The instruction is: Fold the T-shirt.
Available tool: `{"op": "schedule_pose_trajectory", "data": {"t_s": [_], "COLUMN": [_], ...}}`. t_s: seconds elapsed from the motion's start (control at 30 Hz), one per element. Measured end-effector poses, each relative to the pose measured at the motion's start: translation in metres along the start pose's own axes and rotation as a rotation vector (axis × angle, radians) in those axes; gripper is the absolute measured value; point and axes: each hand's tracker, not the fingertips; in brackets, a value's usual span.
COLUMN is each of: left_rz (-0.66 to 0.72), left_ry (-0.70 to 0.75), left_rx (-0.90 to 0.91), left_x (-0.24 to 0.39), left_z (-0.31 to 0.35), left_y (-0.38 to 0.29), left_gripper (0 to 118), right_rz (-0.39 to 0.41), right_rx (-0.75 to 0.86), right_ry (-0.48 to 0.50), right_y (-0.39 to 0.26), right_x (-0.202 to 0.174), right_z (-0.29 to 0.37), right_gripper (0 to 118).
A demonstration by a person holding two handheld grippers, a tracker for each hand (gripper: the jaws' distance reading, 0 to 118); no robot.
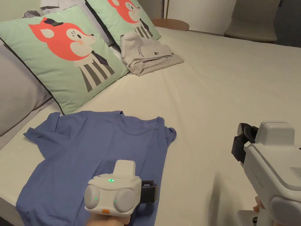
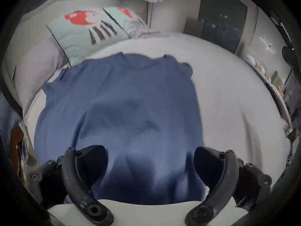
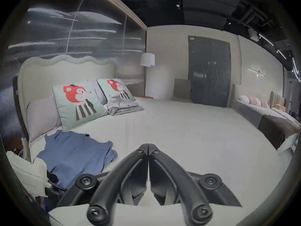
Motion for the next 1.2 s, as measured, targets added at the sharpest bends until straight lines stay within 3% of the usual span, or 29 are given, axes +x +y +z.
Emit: {"op": "schedule_pose_trajectory", "data": {"t_s": [0.03, 0.07, 0.17, 0.2, 0.23, 0.3, 0.47, 0.7, 0.87, 1.03, 1.2], "left_rz": [0.002, 0.011, 0.013, 0.012, 0.014, 0.037, 0.030, -0.040, -0.102, -0.206, -0.284], "left_ry": [0.001, 0.006, 0.012, 0.014, 0.013, 0.012, -0.008, -0.201, -0.430, -0.590, -0.710], "left_rx": [-0.014, -0.022, 0.003, 0.012, 0.023, 0.089, 0.273, 0.633, 0.805, 0.862, 0.681], "left_x": [-0.001, -0.002, -0.001, -0.001, -0.001, -0.002, 0.002, 0.043, 0.093, 0.156, 0.217], "left_z": [-0.006, -0.009, -0.001, 0.000, 0.005, 0.018, 0.074, 0.186, 0.241, 0.263, 0.226], "left_y": [-0.001, -0.002, -0.002, -0.002, -0.001, 0.002, 0.017, 0.045, 0.052, 0.044, 0.020], "left_gripper": [102, 90, 82, 72, 59, 7, 7, 7, 7, 7, 7], "right_rz": [0.001, 0.001, -0.005, -0.009, -0.016, -0.028, -0.040, -0.080, -0.096, -0.106, -0.132], "right_rx": [-0.010, -0.018, -0.029, -0.030, -0.029, -0.017, 0.042, 0.148, 0.223, 0.275, 0.289], "right_ry": [0.000, 0.001, 0.003, 0.003, 0.002, -0.002, -0.029, -0.098, -0.178, -0.276, -0.371], "right_y": [-0.003, -0.006, -0.008, -0.008, -0.007, -0.004, 0.009, 0.027, 0.034, 0.036, 0.026], "right_x": [-0.001, -0.001, 0.001, 0.002, 0.004, 0.007, 0.023, 0.057, 0.090, 0.124, 0.157], "right_z": [-0.003, -0.006, -0.007, -0.007, -0.004, 0.002, 0.032, 0.089, 0.138, 0.180, 0.213], "right_gripper": [1, 1, 1, 1, 1, 1, 1, 1, 1, 1, 1]}}
